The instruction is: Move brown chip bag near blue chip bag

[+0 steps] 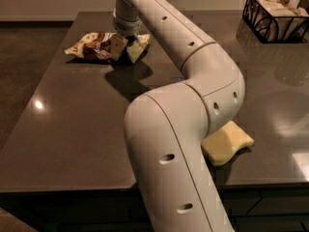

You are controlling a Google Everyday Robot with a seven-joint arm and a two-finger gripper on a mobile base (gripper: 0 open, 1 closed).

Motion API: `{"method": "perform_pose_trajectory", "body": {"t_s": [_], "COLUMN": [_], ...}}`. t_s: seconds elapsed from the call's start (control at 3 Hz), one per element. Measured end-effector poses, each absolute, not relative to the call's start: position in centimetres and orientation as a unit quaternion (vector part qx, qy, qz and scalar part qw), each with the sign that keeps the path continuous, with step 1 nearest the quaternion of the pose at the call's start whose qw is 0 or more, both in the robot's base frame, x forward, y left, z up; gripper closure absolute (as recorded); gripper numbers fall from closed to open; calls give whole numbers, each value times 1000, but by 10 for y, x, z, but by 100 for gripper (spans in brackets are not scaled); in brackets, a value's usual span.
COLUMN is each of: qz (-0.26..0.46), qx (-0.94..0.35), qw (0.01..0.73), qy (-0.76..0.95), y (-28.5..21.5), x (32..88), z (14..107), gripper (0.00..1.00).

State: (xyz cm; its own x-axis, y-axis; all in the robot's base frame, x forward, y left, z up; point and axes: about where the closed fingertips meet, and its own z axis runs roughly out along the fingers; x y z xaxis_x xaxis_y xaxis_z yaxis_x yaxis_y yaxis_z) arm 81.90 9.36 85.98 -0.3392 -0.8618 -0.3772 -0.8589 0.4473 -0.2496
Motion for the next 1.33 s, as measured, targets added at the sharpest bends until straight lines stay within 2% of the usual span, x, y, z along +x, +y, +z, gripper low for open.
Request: {"method": "perform_pose_trajectory", "body": {"t_s": [0.67, 1.0, 1.33], "qz": [21, 42, 60], "qx": [-563, -587, -612], "qw": [250, 259, 263], "qy": [787, 766, 744], "y": [85, 69, 45], "x": [807, 783, 749], "z": [886, 910, 936], "gripper": [83, 100, 100]}}
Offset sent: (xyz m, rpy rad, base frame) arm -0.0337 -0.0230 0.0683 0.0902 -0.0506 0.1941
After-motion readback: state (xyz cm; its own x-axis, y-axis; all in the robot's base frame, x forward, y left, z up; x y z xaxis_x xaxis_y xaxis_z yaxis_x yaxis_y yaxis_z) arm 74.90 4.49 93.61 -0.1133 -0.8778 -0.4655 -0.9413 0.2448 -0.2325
